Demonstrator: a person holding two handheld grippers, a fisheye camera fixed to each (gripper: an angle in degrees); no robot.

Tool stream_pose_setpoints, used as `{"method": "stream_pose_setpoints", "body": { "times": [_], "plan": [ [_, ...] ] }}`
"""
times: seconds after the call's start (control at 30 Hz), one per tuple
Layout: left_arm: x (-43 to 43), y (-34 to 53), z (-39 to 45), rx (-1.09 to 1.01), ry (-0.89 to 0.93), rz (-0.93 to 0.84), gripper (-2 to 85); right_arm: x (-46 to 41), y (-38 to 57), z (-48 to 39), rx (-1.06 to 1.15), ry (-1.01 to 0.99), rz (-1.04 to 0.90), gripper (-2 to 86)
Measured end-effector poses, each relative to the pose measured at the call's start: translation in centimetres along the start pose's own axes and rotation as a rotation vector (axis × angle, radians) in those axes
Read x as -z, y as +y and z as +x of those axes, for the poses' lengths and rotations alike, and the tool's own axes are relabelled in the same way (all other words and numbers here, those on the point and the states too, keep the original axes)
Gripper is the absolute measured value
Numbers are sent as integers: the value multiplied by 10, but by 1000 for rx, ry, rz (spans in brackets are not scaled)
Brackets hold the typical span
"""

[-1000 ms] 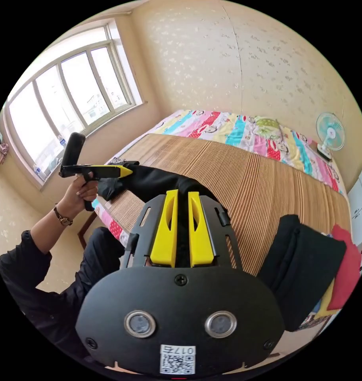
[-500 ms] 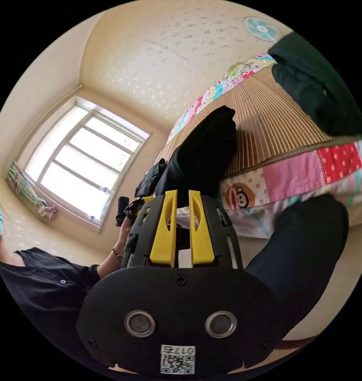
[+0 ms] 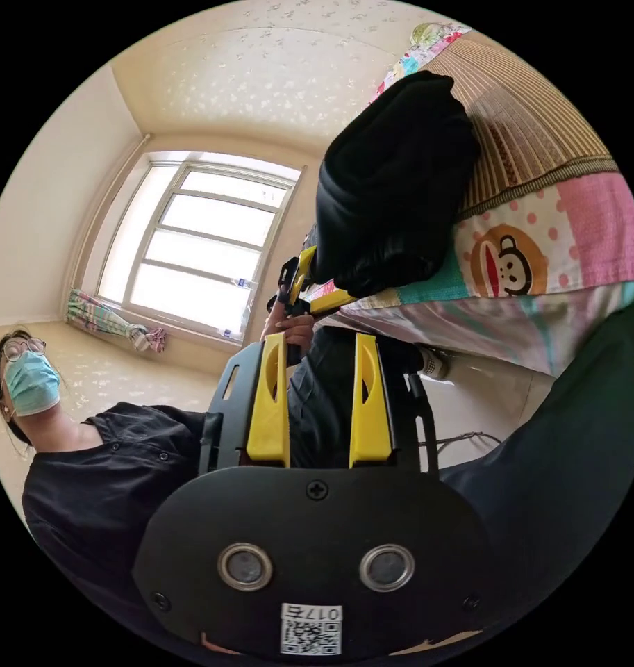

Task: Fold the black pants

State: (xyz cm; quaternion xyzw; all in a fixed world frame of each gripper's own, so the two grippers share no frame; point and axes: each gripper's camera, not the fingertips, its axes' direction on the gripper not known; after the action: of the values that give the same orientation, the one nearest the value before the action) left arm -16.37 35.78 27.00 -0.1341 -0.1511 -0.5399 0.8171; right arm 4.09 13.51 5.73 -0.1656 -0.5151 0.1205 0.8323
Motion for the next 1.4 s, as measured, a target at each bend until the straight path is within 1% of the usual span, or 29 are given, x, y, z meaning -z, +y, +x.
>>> {"method": "stream_pose_setpoints", "body": {
  "times": [0.2, 0.3, 0.4, 0.57, 0.7, 0.83, 0.97, 1.07, 1.17, 1.27, 1.37, 1.4],
  "plan": [
    [53, 10, -4, -38, 34, 36, 144, 12, -16, 7, -79, -14, -8, 213],
    [65, 24, -4, -32, 75, 15, 127, 12, -28, 9, -104, -37, -8, 246],
    [63, 45, -6, -4, 137, -31, 119, 16, -37, 15, -153, -70, 36, 266],
    [55, 70, -6, 38, 220, -114, 106, 34, -39, 29, -225, -140, 187, 288],
    [64, 77, 1, 22, 223, -164, 100, 38, -43, 33, -247, -124, 227, 279],
    [85, 89, 4, -2, 181, -181, 100, 40, -39, 39, -278, -139, 249, 257],
    [104, 108, 4, -45, 179, -199, 103, 45, -21, 23, -171, -164, 307, 182],
    [116, 131, 11, -121, 179, -240, 103, 49, -13, 4, -93, -134, 306, 158],
    [142, 163, 17, -199, 201, -241, 99, 63, 1, -17, -19, -173, 334, 141],
    [178, 192, 13, -252, 113, -211, 101, 81, 20, -45, 63, -139, 336, 131],
    [216, 214, 0, -312, 14, -122, 106, 103, 40, -68, 114, -104, 356, 125],
    [226, 219, -8, -334, -49, -97, 106, 108, 43, -72, 123, -100, 366, 123]
  ]
}}
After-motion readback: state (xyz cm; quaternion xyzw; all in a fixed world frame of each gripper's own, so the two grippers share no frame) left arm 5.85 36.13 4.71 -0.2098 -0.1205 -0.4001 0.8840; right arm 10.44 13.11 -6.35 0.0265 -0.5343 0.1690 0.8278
